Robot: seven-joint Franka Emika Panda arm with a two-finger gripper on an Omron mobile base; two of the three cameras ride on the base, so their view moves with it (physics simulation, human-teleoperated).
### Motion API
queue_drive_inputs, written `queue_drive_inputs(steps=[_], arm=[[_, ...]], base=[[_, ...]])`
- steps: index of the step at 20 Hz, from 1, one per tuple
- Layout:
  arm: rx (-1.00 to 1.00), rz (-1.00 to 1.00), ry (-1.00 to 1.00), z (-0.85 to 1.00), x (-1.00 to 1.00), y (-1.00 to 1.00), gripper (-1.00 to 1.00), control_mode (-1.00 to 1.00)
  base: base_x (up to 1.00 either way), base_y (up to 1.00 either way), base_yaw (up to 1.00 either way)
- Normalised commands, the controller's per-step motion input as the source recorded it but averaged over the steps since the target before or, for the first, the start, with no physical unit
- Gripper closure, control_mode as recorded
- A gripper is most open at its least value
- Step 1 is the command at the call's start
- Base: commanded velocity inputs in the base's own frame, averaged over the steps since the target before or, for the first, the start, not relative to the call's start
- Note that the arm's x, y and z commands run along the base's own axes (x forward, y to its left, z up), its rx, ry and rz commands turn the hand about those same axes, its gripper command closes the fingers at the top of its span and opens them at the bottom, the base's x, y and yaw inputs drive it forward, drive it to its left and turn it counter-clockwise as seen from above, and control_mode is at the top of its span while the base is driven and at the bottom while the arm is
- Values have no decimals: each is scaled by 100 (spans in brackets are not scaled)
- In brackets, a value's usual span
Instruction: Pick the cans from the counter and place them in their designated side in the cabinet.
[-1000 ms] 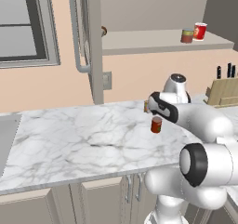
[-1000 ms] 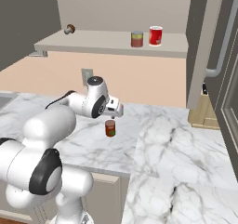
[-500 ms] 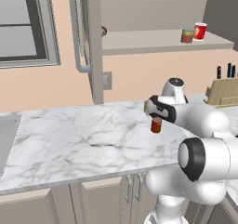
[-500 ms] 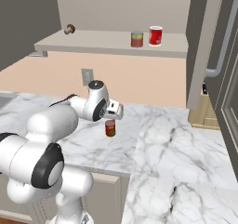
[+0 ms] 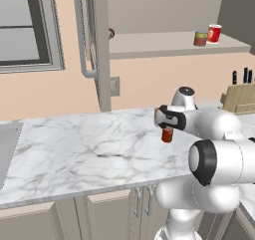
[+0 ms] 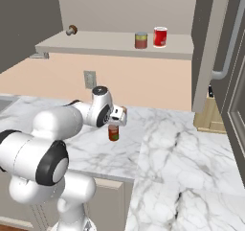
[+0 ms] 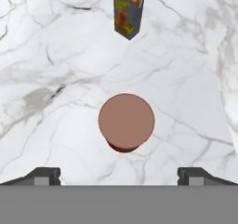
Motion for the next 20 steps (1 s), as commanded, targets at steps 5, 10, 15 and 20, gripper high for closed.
queue_drive_inputs(steps=[5, 10, 15, 20], arm=[[0, 0, 0, -15, 12, -2, -100, -100], [0, 0, 0, -14, 10, -2, -100, -100], [0, 0, 0, -15, 12, -5, -100, -100], [0, 0, 0, -17, 13, 0, -100, -100]], base=[[0, 0, 0], [0, 0, 0], [0, 0, 0], [0, 0, 0]])
